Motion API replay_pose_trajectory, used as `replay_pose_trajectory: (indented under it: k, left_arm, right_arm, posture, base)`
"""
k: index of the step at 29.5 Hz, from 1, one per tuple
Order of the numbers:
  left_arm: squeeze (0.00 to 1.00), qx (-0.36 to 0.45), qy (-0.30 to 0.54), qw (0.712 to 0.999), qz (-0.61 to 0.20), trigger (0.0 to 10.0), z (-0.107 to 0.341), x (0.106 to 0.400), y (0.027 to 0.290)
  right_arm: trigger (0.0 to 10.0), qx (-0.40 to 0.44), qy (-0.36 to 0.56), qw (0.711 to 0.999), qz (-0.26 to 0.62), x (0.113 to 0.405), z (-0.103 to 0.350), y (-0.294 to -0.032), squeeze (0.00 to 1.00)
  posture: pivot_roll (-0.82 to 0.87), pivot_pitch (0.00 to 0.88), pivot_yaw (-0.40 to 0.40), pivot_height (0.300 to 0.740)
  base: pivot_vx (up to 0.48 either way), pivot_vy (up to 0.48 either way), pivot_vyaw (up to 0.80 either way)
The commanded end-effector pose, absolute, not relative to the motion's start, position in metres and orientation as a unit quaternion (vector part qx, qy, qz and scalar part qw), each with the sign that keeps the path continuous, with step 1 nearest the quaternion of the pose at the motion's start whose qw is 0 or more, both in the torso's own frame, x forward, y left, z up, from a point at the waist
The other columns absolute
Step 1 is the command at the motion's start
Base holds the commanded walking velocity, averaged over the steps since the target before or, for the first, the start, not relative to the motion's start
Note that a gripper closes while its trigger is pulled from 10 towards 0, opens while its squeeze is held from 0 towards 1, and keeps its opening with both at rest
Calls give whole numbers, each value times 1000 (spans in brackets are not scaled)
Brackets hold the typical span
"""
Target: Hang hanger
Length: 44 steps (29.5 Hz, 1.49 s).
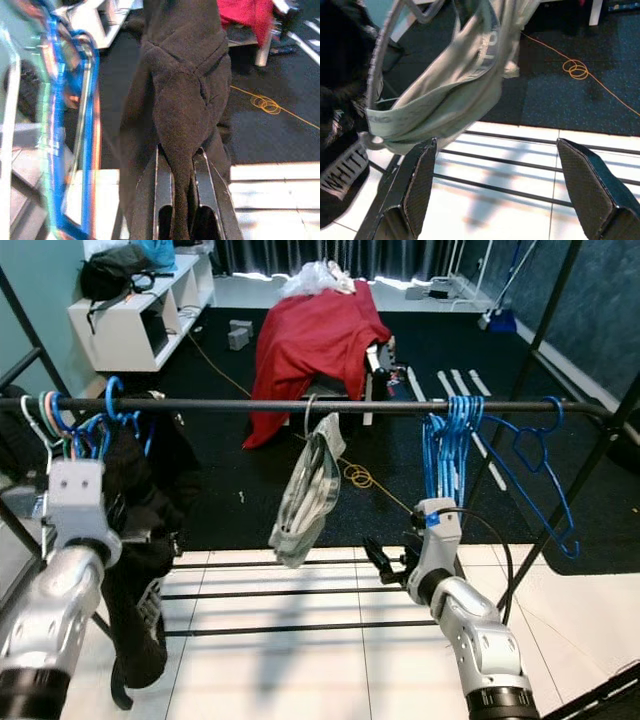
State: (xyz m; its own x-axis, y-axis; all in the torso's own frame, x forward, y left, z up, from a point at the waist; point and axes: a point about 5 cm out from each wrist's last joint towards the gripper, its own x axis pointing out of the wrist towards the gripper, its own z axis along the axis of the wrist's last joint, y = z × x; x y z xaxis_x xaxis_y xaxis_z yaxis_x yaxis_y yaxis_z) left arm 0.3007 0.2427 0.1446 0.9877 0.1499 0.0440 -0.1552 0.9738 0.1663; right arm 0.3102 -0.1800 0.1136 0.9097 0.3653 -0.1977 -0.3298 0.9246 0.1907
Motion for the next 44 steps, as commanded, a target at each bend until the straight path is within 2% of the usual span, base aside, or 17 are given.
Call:
replay_pose_trajectory:
  k: [1,2,13,14,19,23,28,36,37,38,42,44]
  left_arm:
    - [0,97,-41,993,59,8784,152,299,236]
    - [0,100,-38,993,56,10000,150,295,237]
    - [0,106,-53,992,45,10000,162,287,263]
    - [0,118,-54,989,69,10000,166,284,281]
    - [0,118,-57,988,79,10000,170,281,290]
    - [0,99,-70,992,45,10000,182,280,292]
    - [0,88,-83,991,-59,10000,199,284,277]
    - [0,34,-106,976,-188,10000,213,289,246]
    - [0,26,-106,968,-228,10000,215,290,235]
    - [0,26,-103,948,-299,10000,218,292,212]
    - [0,24,-114,940,-320,10000,225,298,197]
    - [0,7,-135,933,-334,10000,236,304,186]
  right_arm:
    - [10000,82,123,974,174,308,110,-183,0]
    - [10000,82,123,973,175,308,110,-183,0]
    - [10000,82,126,973,178,310,108,-184,0]
    - [10000,82,124,973,177,310,109,-184,0]
    - [10000,82,122,973,178,310,110,-185,0]
    - [10000,87,108,973,182,310,114,-185,0]
    - [10000,93,65,975,189,311,127,-187,0]
    - [10000,125,-3,968,215,315,152,-181,0]
    - [10000,142,-26,963,228,317,164,-180,0]
    - [10000,176,-79,945,265,319,194,-178,0]
    - [10000,179,-110,933,294,319,213,-177,0]
    - [10000,145,-131,925,325,317,226,-173,0]
  posture:
    - [-58,70,-9,740]
    - [-54,69,-10,740]
    - [-47,57,-15,740]
    - [-48,62,-17,740]
    - [-47,66,-20,740]
    - [-47,67,-23,740]
    - [-44,67,-25,740]
    - [-39,65,-29,740]
    - [-38,57,-33,740]
    - [-34,55,-37,740]
    - [-35,48,-42,740]
    - [-44,47,-40,740]
  base:
    - [-480,0,0]
    - [-480,0,0]
    - [-480,0,0]
    - [-480,0,0]
    - [-480,0,0]
    - [-480,0,0]
    - [-477,0,0]
    - [0,0,0]
    - [0,0,0]
    - [0,0,0]
    - [0,0,0]
    - [0,0,0]
